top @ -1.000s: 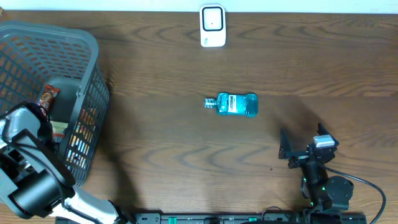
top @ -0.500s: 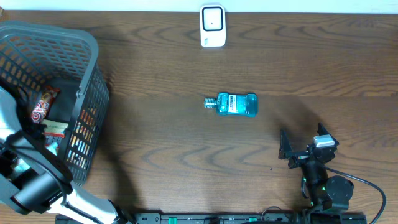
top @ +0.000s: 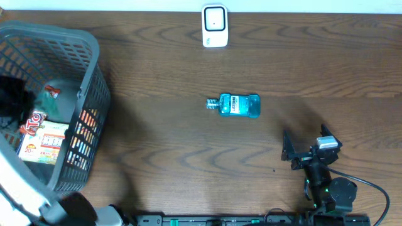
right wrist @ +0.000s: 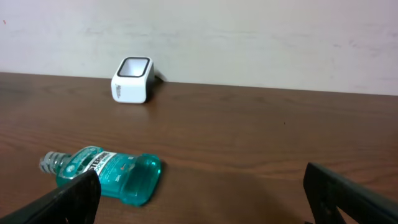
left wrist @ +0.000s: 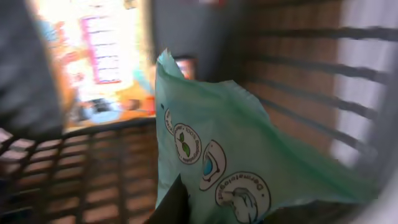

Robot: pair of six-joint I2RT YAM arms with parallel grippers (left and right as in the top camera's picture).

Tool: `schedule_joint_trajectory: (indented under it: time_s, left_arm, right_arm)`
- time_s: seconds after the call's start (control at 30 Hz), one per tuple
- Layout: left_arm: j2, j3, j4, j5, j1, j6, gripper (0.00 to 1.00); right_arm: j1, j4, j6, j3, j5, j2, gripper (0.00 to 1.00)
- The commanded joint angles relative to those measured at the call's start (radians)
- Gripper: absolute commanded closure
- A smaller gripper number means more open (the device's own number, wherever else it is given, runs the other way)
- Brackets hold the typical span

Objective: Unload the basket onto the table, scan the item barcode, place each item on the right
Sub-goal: 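Reach the left gripper into the basket and grasp the green wipes pack, then place the green wipes pack on the table beside the mouthwash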

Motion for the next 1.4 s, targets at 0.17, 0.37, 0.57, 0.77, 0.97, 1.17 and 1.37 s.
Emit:
schedule_joint_trajectory:
  time_s: [0.17,0.37,0.57,0.77,0.97,1.17,1.37]
  left_arm:
    - [-0.381,0.020,0.276,0.082,-0.287,0.034,0.92]
    - [-0.446,-0.010,0.320,0.062,-0.626,0.153,0.93]
    - [-0.344,-0.174,0.322,0.056,-0.855,0.184,0.93]
    - [-0.159,-0.333,0.385,0.031,-1.041,0.183,0.93]
    - [0.110,-0.371,0.380,-0.277,-1.205,0.037,0.93]
    - [0.342,-0.371,0.432,-0.417,-1.325,-0.064,0.93]
    - [0.484,-0.371,0.481,-0.436,-1.361,-0.065,0.83]
  right_arm:
    - [-0.003,-0.004,-0.015,-0.001,-0.002,-0.001,0.01]
    - [-0.003,-0.004,-0.015,-0.001,-0.002,-0.001,0.01]
    - [-0.003,-0.004,-0.015,-0.001,-0.002,-0.001,0.01]
    - [-0.003,-0.004,-0.015,-0.001,-0.002,-0.001,0.01]
    - [-0.003,-0.004,-0.015,-0.001,-0.002,-0.001,0.01]
    - [-0.003,-0.004,-0.015,-0.001,-0.002,-0.001,0.01]
    - [-0.003,-0.004,-0.015,-0.001,-0.002,-0.001,0.01]
